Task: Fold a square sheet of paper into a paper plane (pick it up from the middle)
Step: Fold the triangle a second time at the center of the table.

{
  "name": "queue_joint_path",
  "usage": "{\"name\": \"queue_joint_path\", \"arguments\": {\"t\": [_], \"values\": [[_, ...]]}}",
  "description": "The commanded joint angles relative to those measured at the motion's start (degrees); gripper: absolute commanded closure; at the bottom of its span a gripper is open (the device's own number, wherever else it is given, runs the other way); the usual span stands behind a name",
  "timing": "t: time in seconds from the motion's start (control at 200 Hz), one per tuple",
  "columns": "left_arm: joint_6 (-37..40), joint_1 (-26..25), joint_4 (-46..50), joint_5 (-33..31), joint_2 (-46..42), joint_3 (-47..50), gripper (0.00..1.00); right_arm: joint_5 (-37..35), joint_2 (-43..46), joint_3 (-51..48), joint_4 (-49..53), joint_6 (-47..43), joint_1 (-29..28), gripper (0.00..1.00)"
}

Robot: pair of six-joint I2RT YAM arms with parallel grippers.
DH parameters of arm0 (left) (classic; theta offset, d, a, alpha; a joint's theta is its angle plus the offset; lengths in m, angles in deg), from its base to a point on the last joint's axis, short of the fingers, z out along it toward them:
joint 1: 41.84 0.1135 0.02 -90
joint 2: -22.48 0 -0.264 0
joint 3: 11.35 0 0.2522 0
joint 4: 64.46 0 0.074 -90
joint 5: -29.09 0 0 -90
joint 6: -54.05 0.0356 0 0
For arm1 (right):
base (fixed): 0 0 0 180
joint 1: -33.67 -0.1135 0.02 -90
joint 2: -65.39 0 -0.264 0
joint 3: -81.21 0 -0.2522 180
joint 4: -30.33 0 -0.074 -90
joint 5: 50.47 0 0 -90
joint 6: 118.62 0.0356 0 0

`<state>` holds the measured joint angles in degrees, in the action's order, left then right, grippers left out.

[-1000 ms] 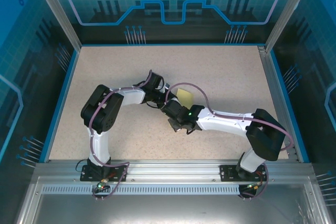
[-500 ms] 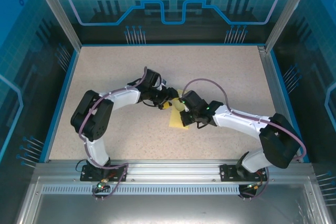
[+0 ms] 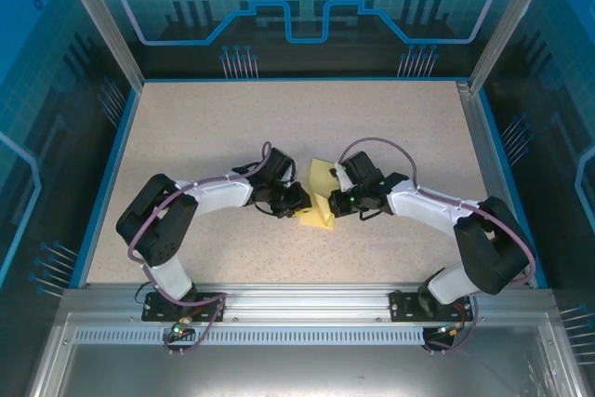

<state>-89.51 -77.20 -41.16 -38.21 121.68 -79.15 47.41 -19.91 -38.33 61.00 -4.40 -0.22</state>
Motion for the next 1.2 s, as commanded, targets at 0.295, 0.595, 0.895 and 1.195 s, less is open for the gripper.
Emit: {"name": "queue_joint_path", "arguments": {"t": [0.295, 0.595, 0.895, 1.195], "values": [[-0.3, -2.6, 4.6, -6.6, 4.9, -0.3, 0.87, 3.2, -4.9, 3.2, 1.3, -3.1, 1.5, 1.0], [2.4, -2.4, 12.7, -14.9, 3.9, -1.4, 0.88, 1.8, -8.3, 7.6, 4.3, -5.3, 1.7, 1.0], [3.7, -2.3, 10.8, -13.3, 3.5, -1.8, 0.87, -0.3, -12.8, 11.1, 7.6, -8.3, 1.8, 1.0], [4.9, -2.3, 11.7, -13.2, 3.1, -2.7, 0.87, -2.8, -15.4, 13.6, 8.8, -9.9, 1.7, 1.0]]}}
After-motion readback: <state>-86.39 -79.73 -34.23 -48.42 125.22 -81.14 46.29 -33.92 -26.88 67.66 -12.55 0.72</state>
